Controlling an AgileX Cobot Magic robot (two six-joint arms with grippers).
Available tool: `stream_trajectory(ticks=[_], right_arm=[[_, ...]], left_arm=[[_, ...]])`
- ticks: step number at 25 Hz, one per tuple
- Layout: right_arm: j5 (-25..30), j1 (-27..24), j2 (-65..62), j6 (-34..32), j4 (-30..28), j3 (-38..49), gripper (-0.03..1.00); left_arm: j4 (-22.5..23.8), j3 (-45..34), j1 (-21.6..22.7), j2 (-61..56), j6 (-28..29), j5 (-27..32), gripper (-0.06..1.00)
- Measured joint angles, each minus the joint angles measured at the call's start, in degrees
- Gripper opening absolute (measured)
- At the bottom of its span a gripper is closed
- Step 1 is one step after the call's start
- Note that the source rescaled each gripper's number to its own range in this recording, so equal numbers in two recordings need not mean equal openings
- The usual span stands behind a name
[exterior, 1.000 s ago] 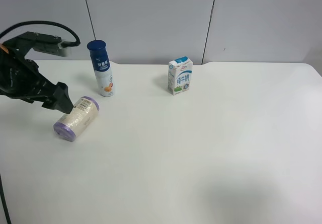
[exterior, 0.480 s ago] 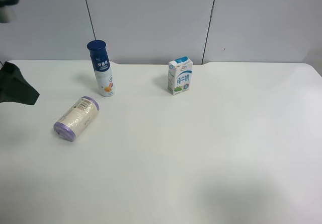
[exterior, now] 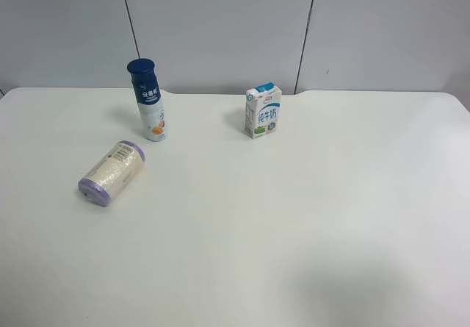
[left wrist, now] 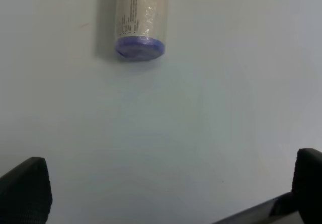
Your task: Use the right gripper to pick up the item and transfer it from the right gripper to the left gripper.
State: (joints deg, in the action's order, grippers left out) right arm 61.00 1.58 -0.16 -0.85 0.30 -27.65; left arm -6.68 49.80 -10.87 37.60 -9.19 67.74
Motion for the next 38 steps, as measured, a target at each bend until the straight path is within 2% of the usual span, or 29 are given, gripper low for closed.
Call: stream_trajectory(ticks=[6,10,17,21,27,33,38], right_arm=[[0.0,0.0,0.0,0.0,0.0,0.0,1.0],[0.0,0.0,0.0,0.0,0.0,0.0,1.0],[0.0,0.0,0.0,0.0,0.0,0.0,1.0],[0.0,0.0,0.0,0.0,0.0,0.0,1.0],[0.0,0.0,0.0,0.0,0.0,0.0,1.0],[0.0,0.0,0.0,0.0,0.0,0.0,1.0],[0.0,0.0,0.0,0.0,0.0,0.0,1.0]], left_arm=[[0.23,0.0,0.0,-9.86,0.18,1.63,0.98],[0.23,-1.1,0.0,-14.95,1.19,1.78,0.98],[0.23,-9.93,0.0,-23.12,5.39,1.83,0.98],[0.23,-15.18,0.0,-26.69,5.97,1.57,0.98],[0.71,-18.79,0.0,-30.72,5.97,-2.27,0.98],[1.35,-20.03,0.0,-34.65,2.04,-5.28,0.98],[1.39,-20.66,0.0,-34.86,1.34,-6.32,0.98]])
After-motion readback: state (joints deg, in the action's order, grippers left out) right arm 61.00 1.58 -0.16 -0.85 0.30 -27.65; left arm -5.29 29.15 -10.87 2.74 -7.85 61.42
